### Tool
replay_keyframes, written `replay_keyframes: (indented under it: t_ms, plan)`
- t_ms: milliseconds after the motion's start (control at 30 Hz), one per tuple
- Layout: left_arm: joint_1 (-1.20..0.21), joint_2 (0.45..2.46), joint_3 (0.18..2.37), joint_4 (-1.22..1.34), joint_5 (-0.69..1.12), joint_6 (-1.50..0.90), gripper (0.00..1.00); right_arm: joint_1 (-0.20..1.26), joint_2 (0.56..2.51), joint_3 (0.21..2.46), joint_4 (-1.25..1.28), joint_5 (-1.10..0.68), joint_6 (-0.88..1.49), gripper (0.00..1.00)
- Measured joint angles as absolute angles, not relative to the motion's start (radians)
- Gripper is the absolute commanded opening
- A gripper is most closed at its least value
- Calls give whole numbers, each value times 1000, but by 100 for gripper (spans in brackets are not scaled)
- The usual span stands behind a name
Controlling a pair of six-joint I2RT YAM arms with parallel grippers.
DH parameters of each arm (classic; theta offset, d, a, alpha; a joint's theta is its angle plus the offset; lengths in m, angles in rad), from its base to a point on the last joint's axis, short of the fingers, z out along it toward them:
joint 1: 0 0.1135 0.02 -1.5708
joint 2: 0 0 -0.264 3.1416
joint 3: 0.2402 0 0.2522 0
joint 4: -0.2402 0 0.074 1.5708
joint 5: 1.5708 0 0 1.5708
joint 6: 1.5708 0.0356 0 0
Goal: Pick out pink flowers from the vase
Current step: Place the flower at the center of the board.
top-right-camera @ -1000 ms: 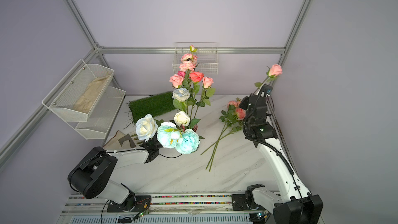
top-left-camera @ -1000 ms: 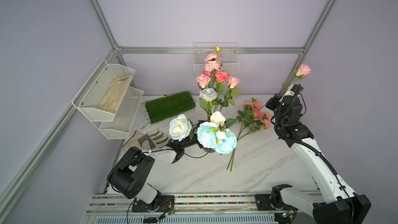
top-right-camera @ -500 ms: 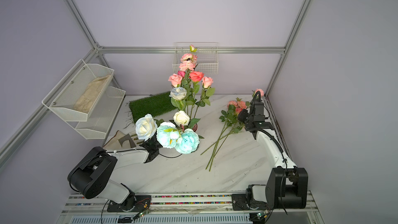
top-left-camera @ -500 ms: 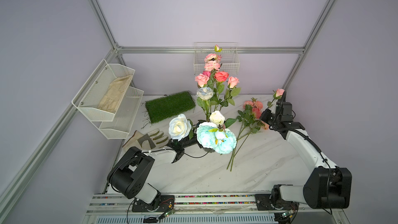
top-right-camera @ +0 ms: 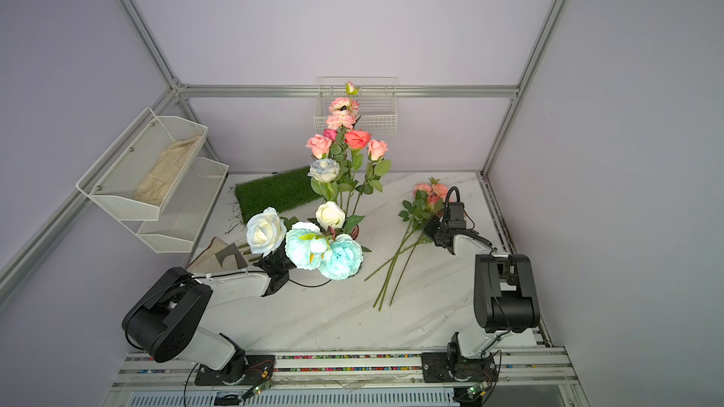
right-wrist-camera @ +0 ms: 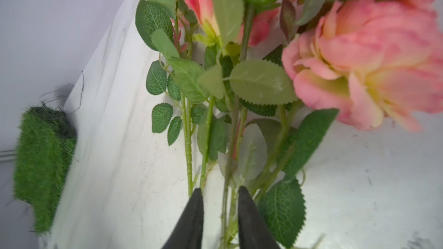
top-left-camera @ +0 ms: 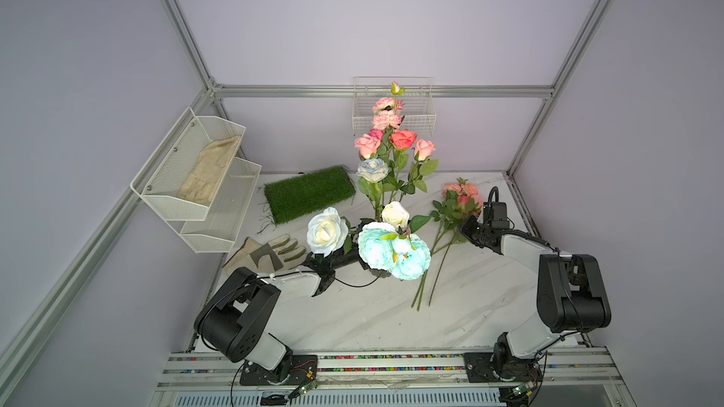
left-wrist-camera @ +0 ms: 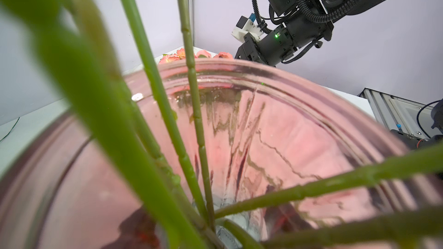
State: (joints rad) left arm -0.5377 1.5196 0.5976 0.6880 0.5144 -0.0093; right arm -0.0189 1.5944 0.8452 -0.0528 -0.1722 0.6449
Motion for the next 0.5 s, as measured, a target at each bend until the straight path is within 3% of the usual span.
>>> replay_keyframes:
  t_ms: [200, 333, 500]
  plan:
    - [-538, 1520, 598, 687, 519, -6, 0, 73, 1431, 800, -33, -139, 593, 38]
    - [-538, 1520, 598, 687, 521, -6, 0, 212, 1326, 801, 88, -249, 540, 38]
    - [-538, 1520, 598, 687, 521, -6, 0, 378, 1327, 842, 221, -412, 522, 38]
